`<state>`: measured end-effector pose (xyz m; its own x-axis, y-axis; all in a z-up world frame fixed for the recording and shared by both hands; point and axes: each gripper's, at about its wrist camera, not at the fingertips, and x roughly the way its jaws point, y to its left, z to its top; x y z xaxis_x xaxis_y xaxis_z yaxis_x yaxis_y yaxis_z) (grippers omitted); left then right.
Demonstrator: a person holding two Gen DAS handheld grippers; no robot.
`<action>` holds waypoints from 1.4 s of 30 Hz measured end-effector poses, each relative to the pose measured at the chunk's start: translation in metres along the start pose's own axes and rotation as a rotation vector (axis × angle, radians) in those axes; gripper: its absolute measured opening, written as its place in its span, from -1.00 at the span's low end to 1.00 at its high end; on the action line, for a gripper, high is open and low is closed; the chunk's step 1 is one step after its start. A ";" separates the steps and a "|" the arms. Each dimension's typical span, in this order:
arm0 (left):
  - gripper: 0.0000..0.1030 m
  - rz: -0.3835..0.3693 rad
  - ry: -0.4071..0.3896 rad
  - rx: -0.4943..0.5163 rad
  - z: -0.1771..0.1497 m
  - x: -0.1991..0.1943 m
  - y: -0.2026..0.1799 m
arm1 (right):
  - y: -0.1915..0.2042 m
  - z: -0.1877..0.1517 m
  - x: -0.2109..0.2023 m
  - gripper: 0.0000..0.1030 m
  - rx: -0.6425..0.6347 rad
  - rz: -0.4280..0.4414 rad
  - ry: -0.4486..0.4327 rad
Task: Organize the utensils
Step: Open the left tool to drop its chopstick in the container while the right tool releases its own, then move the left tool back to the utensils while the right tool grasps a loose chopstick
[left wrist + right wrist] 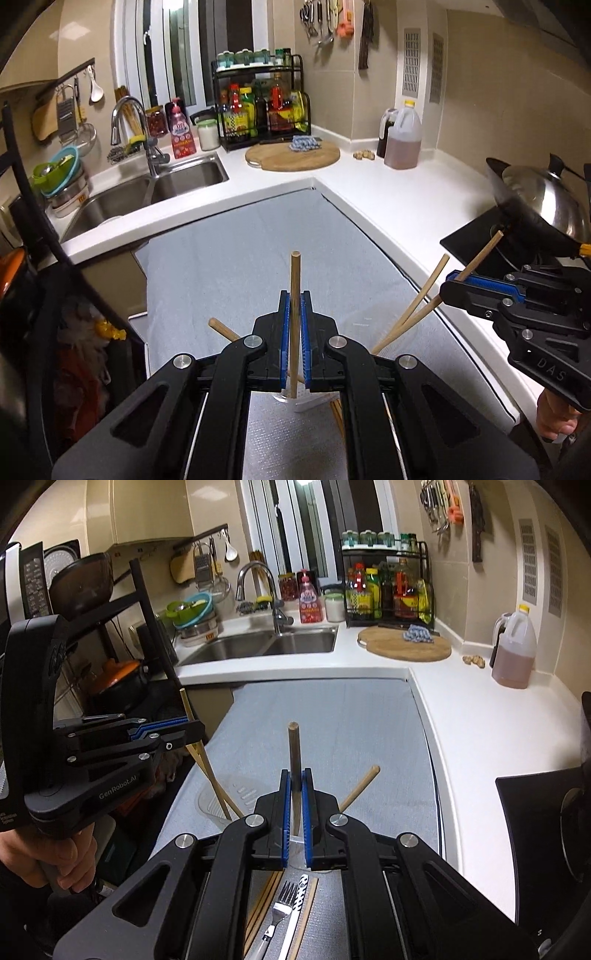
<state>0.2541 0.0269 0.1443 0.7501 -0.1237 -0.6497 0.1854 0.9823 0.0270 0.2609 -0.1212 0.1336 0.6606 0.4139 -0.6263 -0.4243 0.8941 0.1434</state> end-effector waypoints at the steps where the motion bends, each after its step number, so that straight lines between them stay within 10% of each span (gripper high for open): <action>1: -0.89 0.001 0.011 0.000 -0.001 0.003 0.000 | 0.000 -0.001 0.003 -0.85 -0.001 0.002 0.014; 5: -0.78 -0.006 0.021 -0.013 -0.001 0.006 0.000 | -0.001 -0.002 0.005 -0.20 0.009 -0.023 0.029; 11: -0.28 -0.008 -0.074 -0.047 0.005 -0.028 0.006 | -0.004 -0.002 -0.017 -0.19 0.015 -0.080 -0.006; 26: -0.28 0.026 -0.240 -0.116 -0.088 -0.097 -0.018 | -0.019 -0.087 -0.121 -0.19 0.088 -0.173 -0.234; 34: -0.46 0.065 -0.271 -0.125 -0.167 -0.095 -0.041 | -0.028 -0.169 -0.111 -0.83 0.216 -0.135 -0.214; 42: -0.70 0.039 -0.184 -0.155 -0.222 -0.069 -0.052 | -0.003 -0.230 -0.084 -0.86 0.199 -0.097 -0.151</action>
<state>0.0515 0.0158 0.0192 0.8605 -0.0946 -0.5006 0.0646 0.9949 -0.0769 0.0646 -0.1984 0.0097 0.7836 0.3321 -0.5250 -0.2340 0.9407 0.2458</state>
